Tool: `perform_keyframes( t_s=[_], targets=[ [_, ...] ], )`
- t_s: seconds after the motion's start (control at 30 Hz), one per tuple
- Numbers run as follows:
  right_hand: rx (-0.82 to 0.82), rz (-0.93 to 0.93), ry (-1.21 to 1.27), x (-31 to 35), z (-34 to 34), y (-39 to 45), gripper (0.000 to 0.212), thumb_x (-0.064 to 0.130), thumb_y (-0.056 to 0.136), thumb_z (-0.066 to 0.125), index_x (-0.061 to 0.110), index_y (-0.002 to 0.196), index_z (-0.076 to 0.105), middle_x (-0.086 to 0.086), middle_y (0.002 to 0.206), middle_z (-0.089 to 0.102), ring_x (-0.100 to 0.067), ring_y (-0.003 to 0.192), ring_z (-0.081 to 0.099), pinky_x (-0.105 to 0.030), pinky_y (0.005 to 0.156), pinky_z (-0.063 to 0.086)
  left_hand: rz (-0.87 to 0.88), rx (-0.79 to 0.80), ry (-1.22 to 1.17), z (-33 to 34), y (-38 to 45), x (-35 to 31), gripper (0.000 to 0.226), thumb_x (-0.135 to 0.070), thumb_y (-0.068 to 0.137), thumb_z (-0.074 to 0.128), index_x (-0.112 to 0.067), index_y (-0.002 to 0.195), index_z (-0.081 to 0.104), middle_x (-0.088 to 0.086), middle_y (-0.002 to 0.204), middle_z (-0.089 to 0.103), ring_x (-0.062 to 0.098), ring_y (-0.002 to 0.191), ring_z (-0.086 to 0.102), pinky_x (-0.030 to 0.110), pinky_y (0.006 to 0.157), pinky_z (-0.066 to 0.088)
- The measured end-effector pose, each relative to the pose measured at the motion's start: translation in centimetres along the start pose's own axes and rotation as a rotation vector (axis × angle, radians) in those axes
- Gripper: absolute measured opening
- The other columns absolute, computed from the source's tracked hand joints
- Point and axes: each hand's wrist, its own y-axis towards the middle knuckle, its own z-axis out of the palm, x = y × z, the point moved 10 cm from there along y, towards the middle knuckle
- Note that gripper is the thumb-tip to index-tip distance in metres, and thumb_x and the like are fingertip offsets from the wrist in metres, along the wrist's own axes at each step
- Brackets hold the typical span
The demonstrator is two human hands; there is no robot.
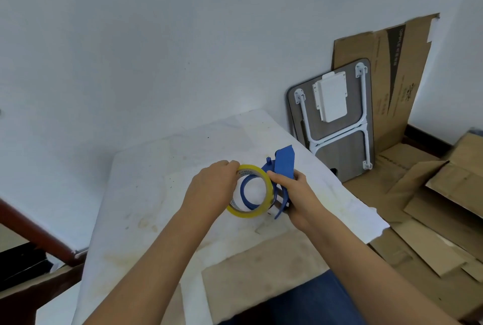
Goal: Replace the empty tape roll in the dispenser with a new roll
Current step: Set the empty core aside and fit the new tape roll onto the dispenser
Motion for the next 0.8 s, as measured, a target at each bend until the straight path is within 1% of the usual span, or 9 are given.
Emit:
perform_keyframes(
  t_s=[0.1, 0.2, 0.3, 0.4, 0.5, 0.6, 0.63, 0.7, 0.8],
  targets=[
    [0.004, -0.005, 0.03, 0.3, 0.4, -0.5, 0.062, 0.024, 0.081, 0.076, 0.018, 0.132, 0.04, -0.011, 0.124, 0.061, -0.024, 0.09, 0.064, -0.037, 0.064, 0.054, 0.061, -0.028, -0.008, -0.4, -0.4, -0.7, 0.021, -0.023, 0.102, 0.051, -0.021, 0.122, 0.057, 0.002, 0.108, 0.065, 0.022, 0.092, 0.065, 0.03, 0.073, 0.05],
    [0.015, 0.0, 0.01, 0.4, 0.7, -0.8, 0.06, 0.027, 0.082, 0.074, 0.018, 0.131, 0.041, -0.01, 0.123, 0.061, -0.025, 0.094, 0.063, -0.036, 0.066, 0.054, 0.072, -0.019, -0.044, -0.1, -0.6, -0.8, 0.022, -0.028, 0.102, 0.05, -0.02, 0.121, 0.058, 0.001, 0.115, 0.066, 0.02, 0.097, 0.064, 0.029, 0.078, 0.051],
    [0.034, -0.001, -0.021, 0.3, 0.9, -1.2, 0.057, 0.028, 0.083, 0.074, 0.019, 0.129, 0.042, -0.009, 0.12, 0.061, -0.024, 0.094, 0.063, -0.037, 0.068, 0.054, 0.048, -0.009, -0.053, 0.5, -0.5, -0.2, 0.019, -0.029, 0.102, 0.051, -0.019, 0.115, 0.059, 0.001, 0.111, 0.067, 0.021, 0.092, 0.066, 0.031, 0.076, 0.055],
    [0.061, -0.009, -0.045, 0.2, 1.1, -1.6, 0.057, 0.029, 0.084, 0.073, 0.02, 0.13, 0.041, -0.006, 0.114, 0.061, -0.023, 0.092, 0.063, -0.035, 0.068, 0.053, 0.017, -0.005, -0.028, 0.9, -0.4, 0.6, 0.018, -0.027, 0.101, 0.05, -0.019, 0.115, 0.06, 0.001, 0.108, 0.068, 0.023, 0.089, 0.067, 0.036, 0.075, 0.058],
    [0.071, -0.027, -0.061, 0.2, 1.1, -1.7, 0.058, 0.03, 0.084, 0.072, 0.021, 0.131, 0.041, -0.007, 0.109, 0.062, -0.023, 0.091, 0.062, -0.034, 0.069, 0.053, 0.012, -0.015, -0.018, 1.0, -0.3, 0.9, 0.018, -0.025, 0.1, 0.05, -0.02, 0.114, 0.061, 0.0, 0.103, 0.068, 0.024, 0.086, 0.068, 0.037, 0.074, 0.059],
    [0.077, -0.028, -0.054, -0.1, 1.1, -1.9, 0.057, 0.031, 0.085, 0.072, 0.02, 0.131, 0.041, -0.007, 0.105, 0.063, -0.024, 0.09, 0.062, -0.033, 0.068, 0.052, 0.012, -0.02, -0.013, 1.2, -0.4, 1.0, 0.008, -0.021, 0.096, 0.055, -0.022, 0.103, 0.06, -0.002, 0.094, 0.067, 0.022, 0.077, 0.068, 0.037, 0.068, 0.061],
    [0.083, -0.026, -0.052, -0.2, 1.1, -2.0, 0.056, 0.032, 0.085, 0.071, 0.02, 0.131, 0.042, -0.007, 0.105, 0.063, -0.024, 0.089, 0.062, -0.033, 0.068, 0.052, 0.011, -0.025, -0.015, 1.4, -0.4, 1.0, 0.005, -0.019, 0.094, 0.057, -0.022, 0.098, 0.058, -0.002, 0.09, 0.066, 0.021, 0.072, 0.067, 0.035, 0.063, 0.06],
    [0.103, -0.018, -0.044, -0.6, 1.3, -2.1, 0.056, 0.033, 0.084, 0.071, 0.019, 0.131, 0.043, -0.007, 0.104, 0.063, -0.024, 0.089, 0.063, -0.034, 0.069, 0.053, -0.009, -0.002, -0.022, 1.9, -0.5, 1.3, 0.007, -0.015, 0.09, 0.058, -0.02, 0.094, 0.054, 0.001, 0.085, 0.065, 0.021, 0.065, 0.063, 0.032, 0.056, 0.051],
    [0.127, -0.017, -0.054, -0.7, 1.5, -2.3, 0.055, 0.034, 0.084, 0.072, 0.018, 0.129, 0.045, -0.007, 0.104, 0.064, -0.024, 0.088, 0.063, -0.035, 0.071, 0.054, -0.047, 0.09, -0.057, 2.9, -0.7, 1.6, 0.007, -0.015, 0.093, 0.053, -0.016, 0.1, 0.054, 0.005, 0.085, 0.064, 0.025, 0.067, 0.061, 0.032, 0.057, 0.042]
  ],
)
